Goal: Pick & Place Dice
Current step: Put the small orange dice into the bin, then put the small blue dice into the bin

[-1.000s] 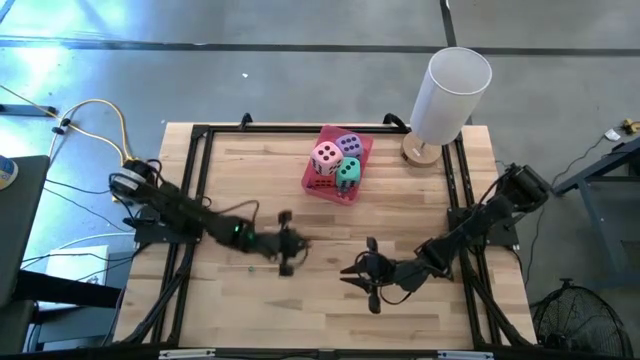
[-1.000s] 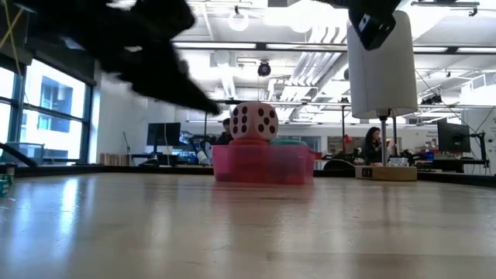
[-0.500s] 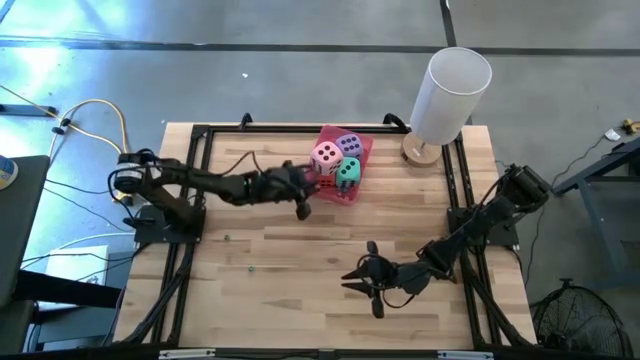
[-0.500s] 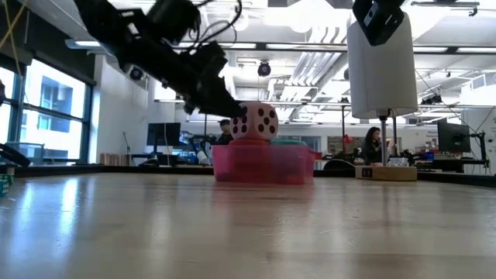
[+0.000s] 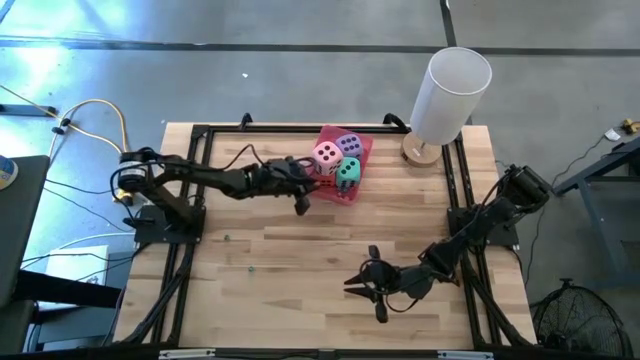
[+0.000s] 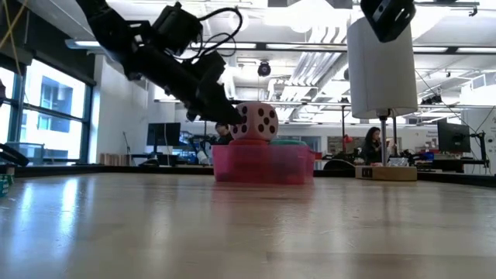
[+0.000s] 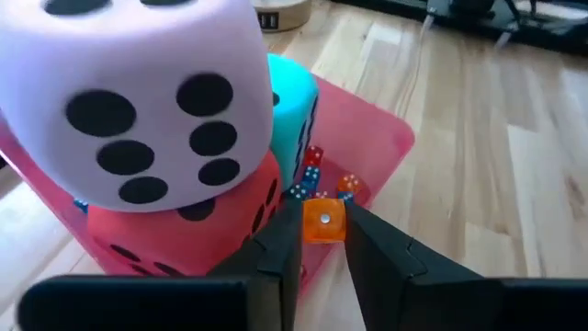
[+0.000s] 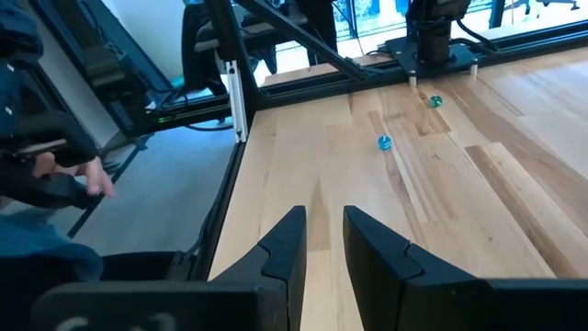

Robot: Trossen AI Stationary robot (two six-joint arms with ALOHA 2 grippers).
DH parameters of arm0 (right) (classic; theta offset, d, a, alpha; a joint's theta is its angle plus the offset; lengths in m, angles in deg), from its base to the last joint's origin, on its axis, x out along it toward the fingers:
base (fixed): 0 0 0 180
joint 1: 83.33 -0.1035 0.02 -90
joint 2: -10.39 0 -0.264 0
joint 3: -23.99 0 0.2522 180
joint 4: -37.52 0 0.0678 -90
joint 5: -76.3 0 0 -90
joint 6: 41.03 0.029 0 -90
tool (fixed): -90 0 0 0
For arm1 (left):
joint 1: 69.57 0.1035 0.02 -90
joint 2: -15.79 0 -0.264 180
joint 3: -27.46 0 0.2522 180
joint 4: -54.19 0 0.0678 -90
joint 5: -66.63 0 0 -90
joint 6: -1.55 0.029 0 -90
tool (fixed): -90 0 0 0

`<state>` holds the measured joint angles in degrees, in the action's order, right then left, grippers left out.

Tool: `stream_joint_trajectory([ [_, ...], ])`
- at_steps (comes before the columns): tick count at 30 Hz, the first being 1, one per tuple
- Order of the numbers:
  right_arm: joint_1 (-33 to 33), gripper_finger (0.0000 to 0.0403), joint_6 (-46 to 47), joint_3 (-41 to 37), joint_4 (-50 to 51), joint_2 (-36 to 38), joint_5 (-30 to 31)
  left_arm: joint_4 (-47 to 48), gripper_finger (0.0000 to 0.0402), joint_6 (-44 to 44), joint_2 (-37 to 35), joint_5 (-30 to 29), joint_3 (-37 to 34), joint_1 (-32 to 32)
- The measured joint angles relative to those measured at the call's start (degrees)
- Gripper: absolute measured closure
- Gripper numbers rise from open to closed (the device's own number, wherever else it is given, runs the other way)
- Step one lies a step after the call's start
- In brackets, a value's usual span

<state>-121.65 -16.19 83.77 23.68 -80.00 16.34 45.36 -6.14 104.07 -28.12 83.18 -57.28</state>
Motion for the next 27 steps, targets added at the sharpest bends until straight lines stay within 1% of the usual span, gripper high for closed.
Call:
stream_joint_trajectory([
  [3, 0.1, 0.0338, -0.3, 0.0, 0.0, 0.0, 0.0, 0.1, 0.0313, 0.1, 1.5, -0.5, 0.0, 0.0],
  [7, 0.3, 0.0338, -1.0, 0.0, -0.1, 0.0, 0.1, 0.0, 0.0299, -1.5, 2.7, -2.9, 0.0, -0.2],
  [13, 0.9, 0.0338, -2.1, 0.0, -0.1, 0.0, 0.1, -0.9, 0.0271, -1.7, 2.7, -3.0, 0.0, -0.2],
  [17, 0.9, 0.0338, -2.6, 0.0, 0.0, 0.0, 0.0, -1.6, 0.0261, -2.0, 2.2, -2.9, 0.0, -0.9],
  [21, 0.9, 0.0338, -3.6, 0.0, 0.1, 0.0, 0.0, -1.6, 0.0260, -5.3, -0.2, -2.5, 0.0, -4.0],
  [24, 0.9, 0.0338, -4.1, 0.0, 0.1, 0.0, 0.0, -0.6, 0.0260, -2.8, -2.4, -0.4, 0.0, -7.8],
  [27, 0.9, 0.0338, -4.9, 0.0, 0.0, 0.0, 0.0, 2.9, 0.0260, -0.9, -5.3, 1.7, 0.0, -12.4],
])
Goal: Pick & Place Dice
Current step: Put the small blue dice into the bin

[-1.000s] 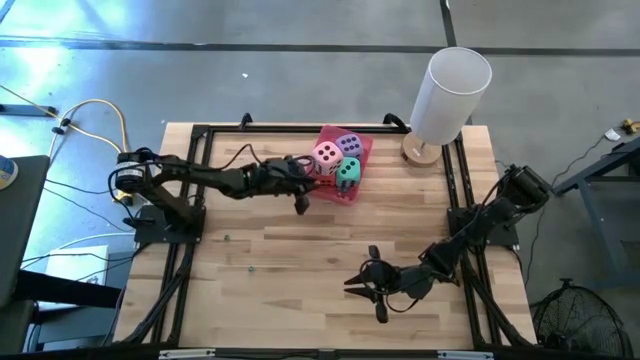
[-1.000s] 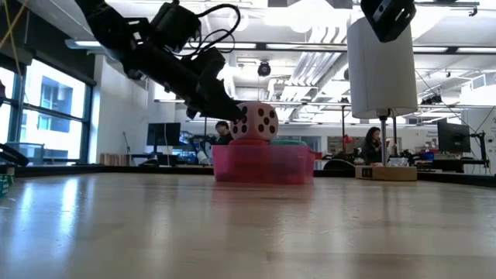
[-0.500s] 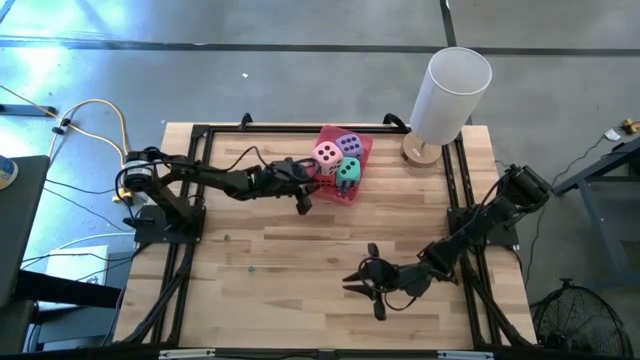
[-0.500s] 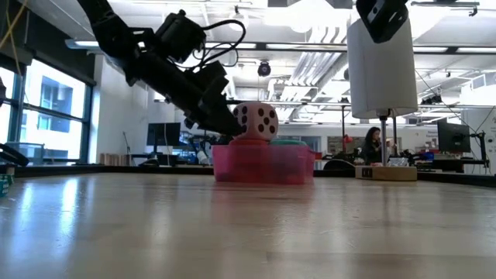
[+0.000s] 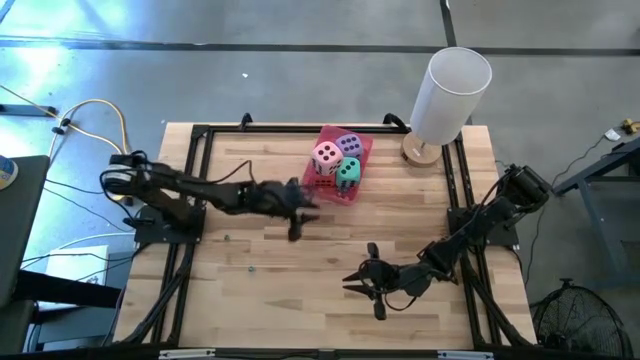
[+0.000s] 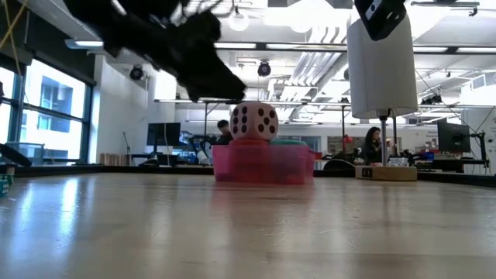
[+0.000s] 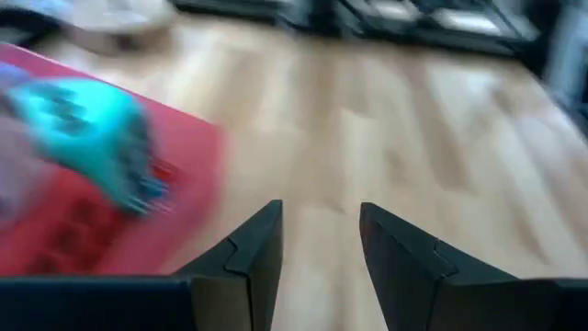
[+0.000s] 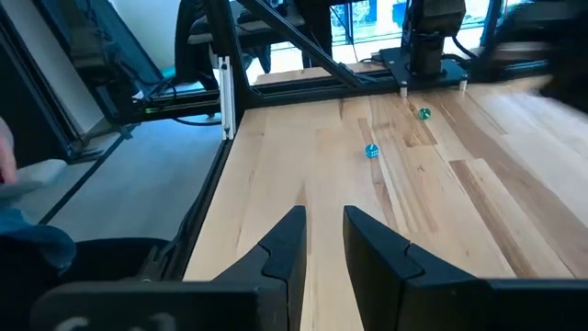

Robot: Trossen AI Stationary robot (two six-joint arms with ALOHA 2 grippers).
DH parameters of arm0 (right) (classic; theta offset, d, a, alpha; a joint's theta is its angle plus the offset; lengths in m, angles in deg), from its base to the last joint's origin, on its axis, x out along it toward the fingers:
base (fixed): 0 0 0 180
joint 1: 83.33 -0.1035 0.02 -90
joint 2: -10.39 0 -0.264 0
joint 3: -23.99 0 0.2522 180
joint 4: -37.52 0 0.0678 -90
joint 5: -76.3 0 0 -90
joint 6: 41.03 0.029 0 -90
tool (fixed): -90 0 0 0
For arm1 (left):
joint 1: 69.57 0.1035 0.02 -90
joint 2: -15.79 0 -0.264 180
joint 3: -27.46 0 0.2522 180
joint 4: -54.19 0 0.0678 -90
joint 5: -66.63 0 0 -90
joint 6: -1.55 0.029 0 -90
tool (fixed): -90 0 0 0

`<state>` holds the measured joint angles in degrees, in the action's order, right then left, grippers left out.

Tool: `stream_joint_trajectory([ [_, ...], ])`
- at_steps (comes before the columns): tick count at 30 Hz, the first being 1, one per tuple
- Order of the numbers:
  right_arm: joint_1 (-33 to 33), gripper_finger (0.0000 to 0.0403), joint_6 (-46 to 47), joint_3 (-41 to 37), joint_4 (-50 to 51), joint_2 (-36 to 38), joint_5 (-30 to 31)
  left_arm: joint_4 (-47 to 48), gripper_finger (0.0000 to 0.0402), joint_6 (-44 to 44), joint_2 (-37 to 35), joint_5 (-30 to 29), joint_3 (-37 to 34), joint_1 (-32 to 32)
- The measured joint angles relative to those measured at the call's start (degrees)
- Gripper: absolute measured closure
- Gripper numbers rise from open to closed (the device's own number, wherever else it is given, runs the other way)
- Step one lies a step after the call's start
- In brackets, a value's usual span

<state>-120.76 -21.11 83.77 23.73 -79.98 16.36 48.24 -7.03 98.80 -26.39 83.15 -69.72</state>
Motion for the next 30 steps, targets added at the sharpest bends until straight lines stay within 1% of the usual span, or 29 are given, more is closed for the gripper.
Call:
stream_joint_trajectory([
  [4, 0.0, 0.0338, -0.3, 0.0, -0.2, 0.0, 0.0, 11.0, 0.0259, -0.3, -3.8, 3.5, 0.0, -6.3],
  [9, 0.1, 0.0338, -0.3, 0.0, -0.4, 0.0, 0.0, 28.5, 0.0259, -0.5, -6.5, 8.3, 0.0, -14.4],
  [12, 0.4, 0.0338, -0.3, 0.0, -0.7, 0.0, 0.0, 35.7, 0.0259, -0.5, -6.5, 11.8, 0.0, -18.8],
  [14, 0.7, 0.0338, -0.2, 0.0, -0.8, 0.0, 0.0, 38.5, 0.0259, -0.5, -6.5, 12.6, 0.0, -21.6],
  [17, 1.2, 0.0338, -0.1, 0.0, -1.1, 0.0, 0.0, 40.8, 0.0259, -2.8, -6.5, 12.1, 0.0, -25.0],
  [22, 1.6, 0.0338, -0.1, 0.0, -1.0, 0.0, -0.1, 45.6, 0.0259, -9.3, -6.5, 11.4, 0.0, -28.4],
  [27, 1.6, 0.0338, -0.2, 0.0, -1.0, 0.0, -0.2, 53.8, 0.0259, -17.7, -6.5, 5.3, 0.0, -31.7],
  [30, 1.6, 0.0338, -0.2, 0.0, -1.0, 0.0, -0.2, 54.9, 0.0259, -20.8, -6.5, 3.1, 0.0, -33.1],
])
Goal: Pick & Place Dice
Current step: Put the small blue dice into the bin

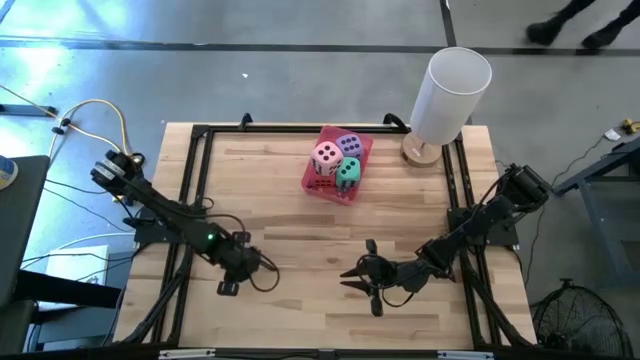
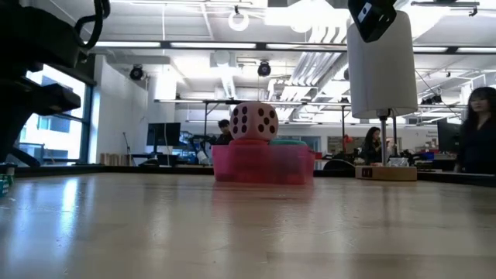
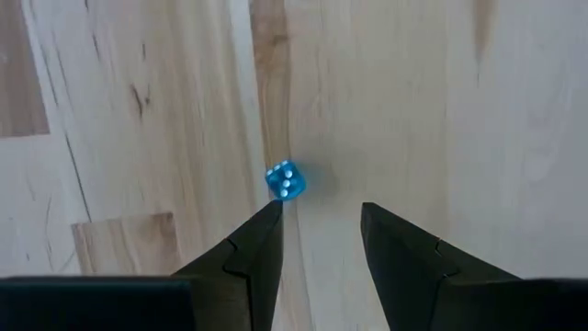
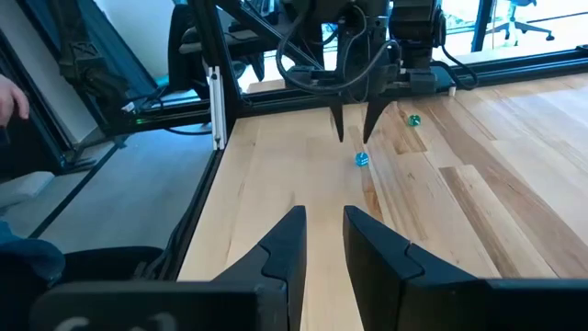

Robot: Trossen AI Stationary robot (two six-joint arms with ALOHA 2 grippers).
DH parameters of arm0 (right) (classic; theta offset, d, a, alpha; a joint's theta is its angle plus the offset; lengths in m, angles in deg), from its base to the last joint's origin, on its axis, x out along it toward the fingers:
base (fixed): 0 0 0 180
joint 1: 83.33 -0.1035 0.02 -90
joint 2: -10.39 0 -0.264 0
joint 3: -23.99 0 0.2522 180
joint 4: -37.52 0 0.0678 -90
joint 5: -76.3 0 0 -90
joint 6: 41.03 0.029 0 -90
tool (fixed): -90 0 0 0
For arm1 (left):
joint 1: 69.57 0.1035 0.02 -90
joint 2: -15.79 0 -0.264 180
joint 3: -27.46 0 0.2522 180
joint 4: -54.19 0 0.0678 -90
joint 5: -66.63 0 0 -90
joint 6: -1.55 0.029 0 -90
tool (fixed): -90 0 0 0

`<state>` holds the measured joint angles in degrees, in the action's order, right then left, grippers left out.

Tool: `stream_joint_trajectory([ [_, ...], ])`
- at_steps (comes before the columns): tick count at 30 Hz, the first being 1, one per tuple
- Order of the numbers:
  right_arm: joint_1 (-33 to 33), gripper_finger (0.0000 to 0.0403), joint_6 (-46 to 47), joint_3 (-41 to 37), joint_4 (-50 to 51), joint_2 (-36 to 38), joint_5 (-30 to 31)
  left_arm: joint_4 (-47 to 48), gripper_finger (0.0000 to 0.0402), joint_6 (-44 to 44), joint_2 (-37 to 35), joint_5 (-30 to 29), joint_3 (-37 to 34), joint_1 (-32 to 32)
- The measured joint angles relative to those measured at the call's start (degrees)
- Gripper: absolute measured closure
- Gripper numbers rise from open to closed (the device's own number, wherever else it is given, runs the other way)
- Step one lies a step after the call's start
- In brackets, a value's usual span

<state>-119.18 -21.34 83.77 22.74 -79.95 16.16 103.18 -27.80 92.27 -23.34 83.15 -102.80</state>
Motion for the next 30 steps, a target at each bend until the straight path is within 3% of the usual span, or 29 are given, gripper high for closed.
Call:
stream_joint_trajectory([
  [9, 0.0, 0.0338, -0.5, 0.0, 0.0, 0.0, 0.0, -0.1, 0.0259, -7.8, 0.1, -4.0, 0.0, -2.0],
  [17, 0.8, 0.0338, -0.5, 0.0, 0.1, 0.0, 0.0, -0.2, 0.0259, -20.0, 0.2, -7.6, 0.0, -2.2],
  [30, 1.0, 0.0338, -1.8, 0.0, 0.1, 0.0, 0.0, -0.1, 0.0259, -25.8, 0.2, -8.8, 0.0, -2.2],
])
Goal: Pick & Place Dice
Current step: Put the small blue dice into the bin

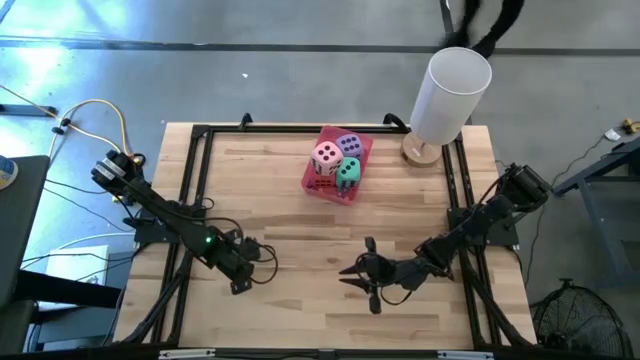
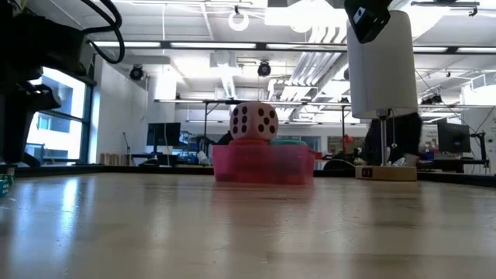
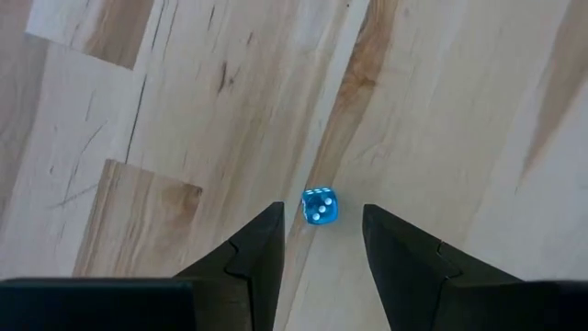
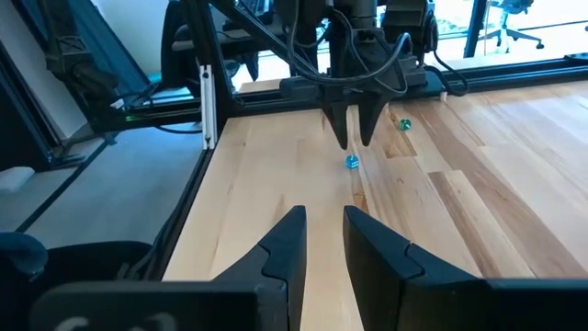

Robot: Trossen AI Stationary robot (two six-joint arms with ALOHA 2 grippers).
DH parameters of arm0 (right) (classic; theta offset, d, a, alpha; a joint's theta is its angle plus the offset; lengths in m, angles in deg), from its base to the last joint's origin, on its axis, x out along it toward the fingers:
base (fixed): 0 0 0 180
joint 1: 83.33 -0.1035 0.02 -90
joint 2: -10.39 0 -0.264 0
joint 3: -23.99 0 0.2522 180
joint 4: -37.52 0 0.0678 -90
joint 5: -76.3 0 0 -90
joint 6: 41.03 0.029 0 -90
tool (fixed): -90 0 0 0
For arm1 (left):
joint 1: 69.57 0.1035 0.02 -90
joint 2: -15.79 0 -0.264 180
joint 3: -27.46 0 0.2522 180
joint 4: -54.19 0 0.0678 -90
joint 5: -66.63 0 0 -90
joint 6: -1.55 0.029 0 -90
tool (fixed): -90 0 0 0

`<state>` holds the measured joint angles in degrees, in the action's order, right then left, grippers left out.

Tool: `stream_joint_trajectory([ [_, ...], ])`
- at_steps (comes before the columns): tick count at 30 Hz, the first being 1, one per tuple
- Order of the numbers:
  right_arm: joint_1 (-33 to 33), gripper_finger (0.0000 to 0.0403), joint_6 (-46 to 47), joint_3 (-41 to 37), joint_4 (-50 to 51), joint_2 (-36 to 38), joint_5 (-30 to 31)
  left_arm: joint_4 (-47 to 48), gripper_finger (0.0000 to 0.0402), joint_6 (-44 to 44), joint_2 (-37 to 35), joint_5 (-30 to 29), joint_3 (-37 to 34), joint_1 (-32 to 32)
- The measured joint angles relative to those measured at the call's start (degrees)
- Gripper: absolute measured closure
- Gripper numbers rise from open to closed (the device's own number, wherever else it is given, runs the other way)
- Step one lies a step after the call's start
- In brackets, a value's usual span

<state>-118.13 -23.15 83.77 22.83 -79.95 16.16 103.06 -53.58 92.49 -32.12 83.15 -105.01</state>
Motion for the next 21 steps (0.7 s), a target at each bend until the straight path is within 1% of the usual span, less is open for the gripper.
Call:
stream_joint_trajectory([
  [13, 0.8, 0.0338, 0.0, 0.0, 0.0, 0.0, 0.0, 0.0, 0.0259, -0.2, 0.2, -1.2, -0.2, 0.0],
  [21, 0.8, 0.0338, 0.0, 0.0, 0.0, 0.0, 0.0, -1.3, 0.0259, 1.6, 4.6, -0.7, -0.2, 0.0],
])
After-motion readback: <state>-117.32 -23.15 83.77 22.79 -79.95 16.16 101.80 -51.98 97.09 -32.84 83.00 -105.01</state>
